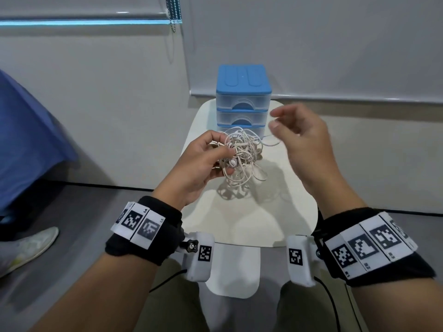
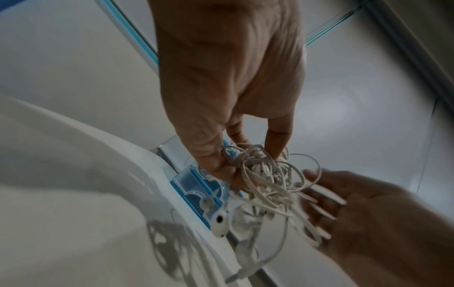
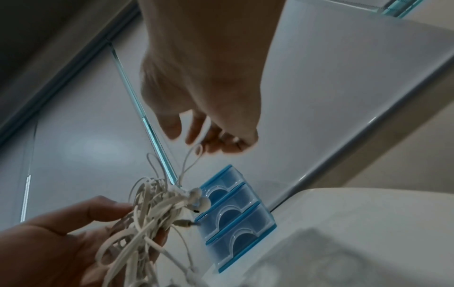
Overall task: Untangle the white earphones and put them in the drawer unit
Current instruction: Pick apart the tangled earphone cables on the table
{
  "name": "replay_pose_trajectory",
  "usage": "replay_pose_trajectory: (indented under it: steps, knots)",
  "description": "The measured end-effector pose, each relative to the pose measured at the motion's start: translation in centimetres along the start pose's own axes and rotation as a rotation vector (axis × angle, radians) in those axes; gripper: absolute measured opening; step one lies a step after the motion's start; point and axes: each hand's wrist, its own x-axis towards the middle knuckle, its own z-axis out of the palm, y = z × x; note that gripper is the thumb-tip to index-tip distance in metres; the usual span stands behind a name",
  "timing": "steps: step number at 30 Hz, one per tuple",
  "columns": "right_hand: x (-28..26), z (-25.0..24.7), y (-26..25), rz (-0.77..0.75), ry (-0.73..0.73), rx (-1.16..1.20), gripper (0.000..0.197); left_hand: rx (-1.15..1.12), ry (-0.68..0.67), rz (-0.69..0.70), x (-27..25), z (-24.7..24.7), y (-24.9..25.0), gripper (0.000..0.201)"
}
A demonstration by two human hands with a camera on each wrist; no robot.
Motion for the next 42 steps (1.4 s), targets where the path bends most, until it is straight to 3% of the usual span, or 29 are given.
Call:
replay_pose_trajectory:
  steps: [3, 7, 9, 13, 16, 21, 27, 34, 36, 42]
  knots:
    - [-0.7, -0.4, -0.5, -0.147, 0.039, 0.049, 0.007, 0.009, 0.038, 0.027, 0.0, -0.5, -0.3, 0.019]
    - [-1.5, 0.2, -0.1, -0.133, -0.202, -0.1, 0.008, 0.043, 0.086, 0.093, -0.1, -0.6, -0.3, 0.022]
    - [-1.7, 0.6, 0.3, -0.133, -0.237, -0.178, 0.014, 0.055, 0.103, 0.122, -0.2, -0.3, -0.2, 0.024]
    - [-2.4, 1.0, 0.1, -0.17, -0.147, -0.178, 0.017, 0.09, 0.173, 0.173, -0.5, 0.1, -0.1, 0.026]
    - [-2.9, 1.0, -1.1, -0.297, -0.029, -0.138, 0.022, 0.146, 0.217, 0.208, -0.7, 0.3, 0.1, 0.026]
    - [-2.5, 1.4, -2.3, -0.388, -0.052, -0.285, 0.019, 0.293, 0.267, 0.274, -0.8, 0.6, 0.4, 0.025]
    - [-1.8, 2.1, -1.0, -0.267, -0.123, -0.505, 0.013, 0.391, 0.282, 0.279, -1.3, 1.5, 1.0, 0.025]
    - [-2.0, 2.5, -0.6, -0.196, -0.165, -0.6, 0.002, 0.518, 0.316, 0.352, -1.4, 2.0, 0.6, 0.027]
    - [-1.9, 2.6, -0.6, -0.127, -0.18, -0.508, 0.009, 0.576, 0.291, 0.324, -1.4, 2.0, 0.7, 0.032]
    - [-1.3, 1.9, -2.3, 0.358, -0.295, 0.05, 0.023, 0.802, 0.155, 0.209, -1.4, 1.3, 1.9, 0.068]
